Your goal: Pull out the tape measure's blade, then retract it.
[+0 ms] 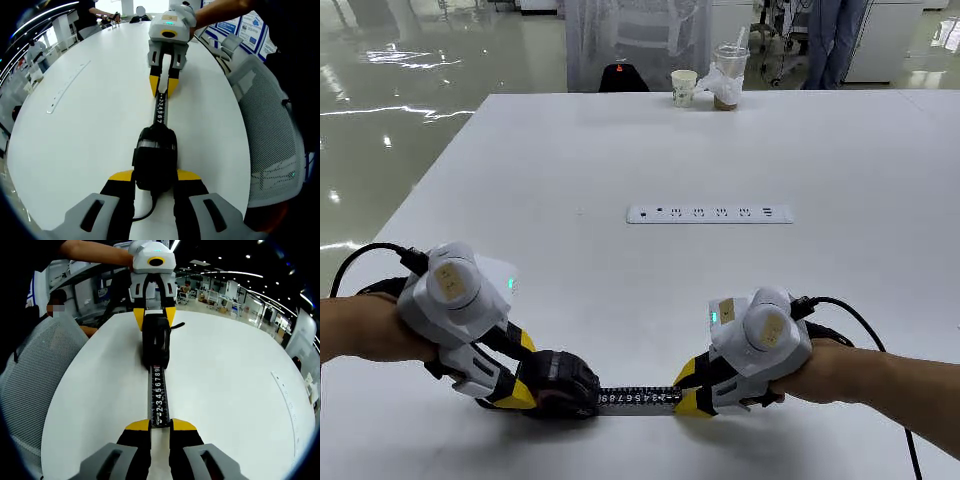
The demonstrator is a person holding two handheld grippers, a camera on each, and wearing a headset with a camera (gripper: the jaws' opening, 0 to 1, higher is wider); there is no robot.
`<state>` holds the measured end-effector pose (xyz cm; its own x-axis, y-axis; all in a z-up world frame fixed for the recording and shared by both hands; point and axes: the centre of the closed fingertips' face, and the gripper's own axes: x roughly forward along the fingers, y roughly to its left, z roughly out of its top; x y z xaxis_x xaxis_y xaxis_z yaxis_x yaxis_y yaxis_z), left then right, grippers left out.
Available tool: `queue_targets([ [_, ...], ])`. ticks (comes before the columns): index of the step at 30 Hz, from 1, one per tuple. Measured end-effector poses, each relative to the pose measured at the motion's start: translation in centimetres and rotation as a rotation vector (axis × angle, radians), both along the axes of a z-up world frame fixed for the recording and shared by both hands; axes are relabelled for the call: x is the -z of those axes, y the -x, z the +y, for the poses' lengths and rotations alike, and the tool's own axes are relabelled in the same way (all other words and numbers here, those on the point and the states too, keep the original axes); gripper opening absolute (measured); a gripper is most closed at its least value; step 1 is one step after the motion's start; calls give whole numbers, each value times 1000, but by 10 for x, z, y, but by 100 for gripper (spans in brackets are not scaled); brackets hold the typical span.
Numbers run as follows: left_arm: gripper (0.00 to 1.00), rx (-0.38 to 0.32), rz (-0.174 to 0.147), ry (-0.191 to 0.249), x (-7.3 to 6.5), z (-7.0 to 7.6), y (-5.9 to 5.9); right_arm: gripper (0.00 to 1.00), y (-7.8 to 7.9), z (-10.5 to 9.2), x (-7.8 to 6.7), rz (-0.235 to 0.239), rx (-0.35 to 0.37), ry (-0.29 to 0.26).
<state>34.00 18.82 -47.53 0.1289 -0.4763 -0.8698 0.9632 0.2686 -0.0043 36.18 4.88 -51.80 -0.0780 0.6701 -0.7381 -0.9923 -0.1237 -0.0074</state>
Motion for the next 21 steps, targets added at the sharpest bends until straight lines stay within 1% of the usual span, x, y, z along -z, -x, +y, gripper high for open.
queue_targets([
  [14,23,0,2,-2,-3,-3,3,9,-4,-16,0,7,14,8],
  [21,23,-2,4,-2,-4,-4,4,9,-5,-27,1,14,23,11],
])
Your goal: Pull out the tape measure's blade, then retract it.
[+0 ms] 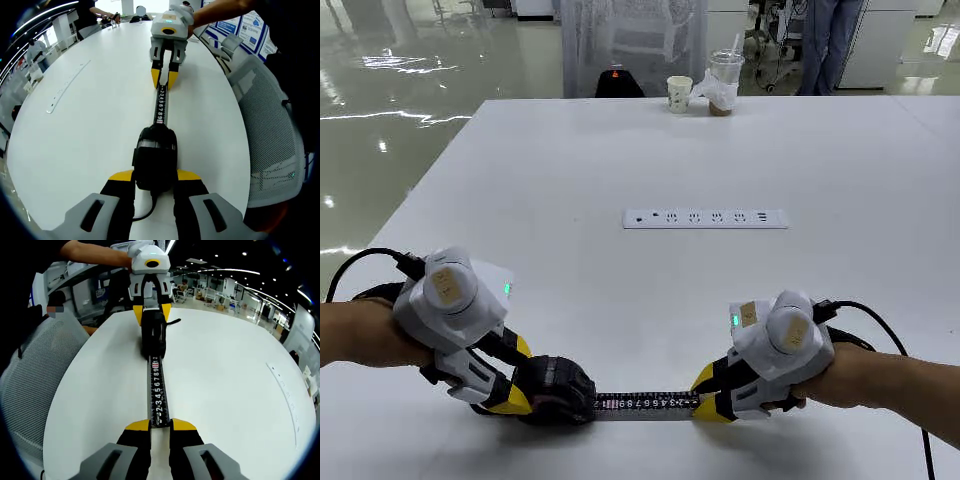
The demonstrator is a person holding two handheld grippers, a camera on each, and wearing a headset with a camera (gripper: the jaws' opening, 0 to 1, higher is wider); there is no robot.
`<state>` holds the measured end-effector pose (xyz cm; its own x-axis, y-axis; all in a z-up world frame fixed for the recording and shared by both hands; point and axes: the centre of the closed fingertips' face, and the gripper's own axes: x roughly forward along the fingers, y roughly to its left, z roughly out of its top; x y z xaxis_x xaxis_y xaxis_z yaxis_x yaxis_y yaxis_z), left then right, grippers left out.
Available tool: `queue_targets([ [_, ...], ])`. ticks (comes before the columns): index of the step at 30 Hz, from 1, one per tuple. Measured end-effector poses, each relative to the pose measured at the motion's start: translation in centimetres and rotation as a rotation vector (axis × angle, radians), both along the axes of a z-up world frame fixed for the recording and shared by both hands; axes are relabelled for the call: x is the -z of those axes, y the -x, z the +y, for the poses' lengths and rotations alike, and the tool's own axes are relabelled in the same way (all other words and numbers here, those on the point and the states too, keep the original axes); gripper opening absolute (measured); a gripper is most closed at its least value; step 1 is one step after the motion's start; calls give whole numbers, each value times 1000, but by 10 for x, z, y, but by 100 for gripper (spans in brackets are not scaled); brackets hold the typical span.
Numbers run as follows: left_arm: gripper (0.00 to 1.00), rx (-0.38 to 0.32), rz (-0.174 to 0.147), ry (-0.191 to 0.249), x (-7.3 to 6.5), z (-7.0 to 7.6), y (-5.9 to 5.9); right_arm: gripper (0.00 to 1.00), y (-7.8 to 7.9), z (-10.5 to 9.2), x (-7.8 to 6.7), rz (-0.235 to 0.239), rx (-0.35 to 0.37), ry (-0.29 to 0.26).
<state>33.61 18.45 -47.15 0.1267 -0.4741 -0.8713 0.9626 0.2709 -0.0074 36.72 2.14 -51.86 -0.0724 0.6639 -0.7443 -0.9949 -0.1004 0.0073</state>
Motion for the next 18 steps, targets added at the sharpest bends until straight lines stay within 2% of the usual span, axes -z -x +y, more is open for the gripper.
queue_targets([
  [18,23,-3,2,-1,1,1,-2,9,-4,-23,0,1,1,21],
])
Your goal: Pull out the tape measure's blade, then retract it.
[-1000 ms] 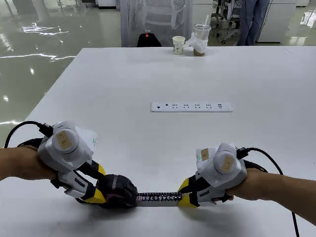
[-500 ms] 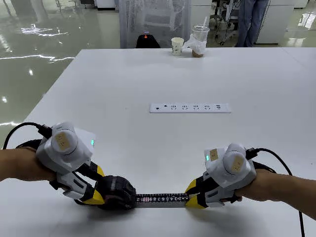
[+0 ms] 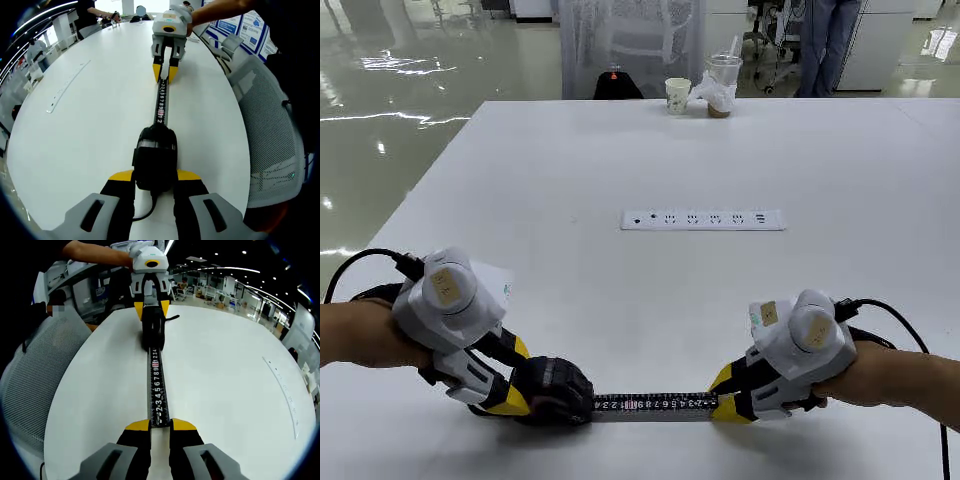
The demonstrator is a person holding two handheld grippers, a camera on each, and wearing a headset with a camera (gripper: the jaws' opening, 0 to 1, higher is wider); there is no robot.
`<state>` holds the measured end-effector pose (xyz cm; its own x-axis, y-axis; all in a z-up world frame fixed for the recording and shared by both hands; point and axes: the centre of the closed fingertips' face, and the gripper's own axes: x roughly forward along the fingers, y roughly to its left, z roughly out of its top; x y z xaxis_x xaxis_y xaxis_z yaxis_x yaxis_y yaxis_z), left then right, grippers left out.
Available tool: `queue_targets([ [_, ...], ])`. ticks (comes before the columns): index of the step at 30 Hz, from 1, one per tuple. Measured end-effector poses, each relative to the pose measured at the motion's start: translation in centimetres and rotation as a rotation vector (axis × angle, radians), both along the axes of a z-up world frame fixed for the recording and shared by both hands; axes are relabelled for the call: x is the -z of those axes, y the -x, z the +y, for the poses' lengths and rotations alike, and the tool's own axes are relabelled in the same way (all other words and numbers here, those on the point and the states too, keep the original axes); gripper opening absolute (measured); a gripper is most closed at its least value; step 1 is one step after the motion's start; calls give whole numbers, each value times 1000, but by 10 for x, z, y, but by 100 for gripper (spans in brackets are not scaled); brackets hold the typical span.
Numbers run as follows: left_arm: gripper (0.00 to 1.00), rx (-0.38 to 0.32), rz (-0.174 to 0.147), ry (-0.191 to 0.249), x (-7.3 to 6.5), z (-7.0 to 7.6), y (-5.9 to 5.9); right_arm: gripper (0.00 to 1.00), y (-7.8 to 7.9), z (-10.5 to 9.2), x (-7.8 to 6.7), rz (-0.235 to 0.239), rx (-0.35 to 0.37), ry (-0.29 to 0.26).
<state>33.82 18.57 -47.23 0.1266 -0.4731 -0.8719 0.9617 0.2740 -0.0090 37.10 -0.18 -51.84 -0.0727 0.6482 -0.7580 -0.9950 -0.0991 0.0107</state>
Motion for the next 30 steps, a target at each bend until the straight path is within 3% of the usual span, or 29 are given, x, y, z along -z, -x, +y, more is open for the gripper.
queue_targets([
  [30,23,-1,1,-9,3,1,-3,9,-6,-45,1,-18,25,55],
])
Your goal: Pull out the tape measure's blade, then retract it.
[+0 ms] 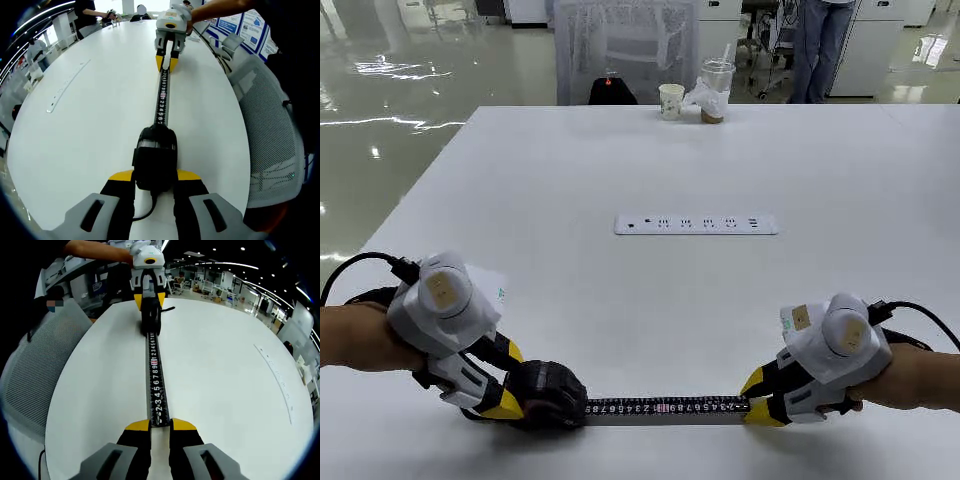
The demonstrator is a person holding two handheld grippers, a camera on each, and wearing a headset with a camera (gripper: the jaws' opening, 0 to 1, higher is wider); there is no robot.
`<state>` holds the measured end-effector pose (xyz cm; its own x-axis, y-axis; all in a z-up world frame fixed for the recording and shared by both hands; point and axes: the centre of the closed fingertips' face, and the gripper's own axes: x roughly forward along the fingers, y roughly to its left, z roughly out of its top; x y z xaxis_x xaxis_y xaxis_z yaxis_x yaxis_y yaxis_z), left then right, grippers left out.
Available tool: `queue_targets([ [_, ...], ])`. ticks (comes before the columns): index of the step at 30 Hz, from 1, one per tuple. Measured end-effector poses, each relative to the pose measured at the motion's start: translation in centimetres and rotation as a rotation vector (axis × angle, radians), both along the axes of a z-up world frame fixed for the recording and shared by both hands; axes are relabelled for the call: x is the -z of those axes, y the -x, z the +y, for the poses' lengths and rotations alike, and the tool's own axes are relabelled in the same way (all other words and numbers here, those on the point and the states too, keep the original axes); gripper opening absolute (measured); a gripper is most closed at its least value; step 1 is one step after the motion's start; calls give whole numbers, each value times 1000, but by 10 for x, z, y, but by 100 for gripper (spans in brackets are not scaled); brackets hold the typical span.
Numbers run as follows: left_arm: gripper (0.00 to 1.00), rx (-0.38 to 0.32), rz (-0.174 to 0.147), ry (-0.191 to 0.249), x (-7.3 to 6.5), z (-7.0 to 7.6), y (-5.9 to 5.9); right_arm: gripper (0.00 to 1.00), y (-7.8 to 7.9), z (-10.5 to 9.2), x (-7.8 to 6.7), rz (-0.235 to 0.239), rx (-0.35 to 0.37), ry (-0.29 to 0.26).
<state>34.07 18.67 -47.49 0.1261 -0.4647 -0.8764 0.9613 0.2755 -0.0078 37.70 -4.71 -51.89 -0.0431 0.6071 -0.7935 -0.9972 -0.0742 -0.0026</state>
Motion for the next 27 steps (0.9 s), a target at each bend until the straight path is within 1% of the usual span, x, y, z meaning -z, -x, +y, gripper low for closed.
queue_targets([
  [13,23,0,3,-7,3,3,-3,9,0,-19,-1,2,19,15],
  [27,23,0,5,-14,3,2,-2,9,-2,-36,0,1,38,28],
])
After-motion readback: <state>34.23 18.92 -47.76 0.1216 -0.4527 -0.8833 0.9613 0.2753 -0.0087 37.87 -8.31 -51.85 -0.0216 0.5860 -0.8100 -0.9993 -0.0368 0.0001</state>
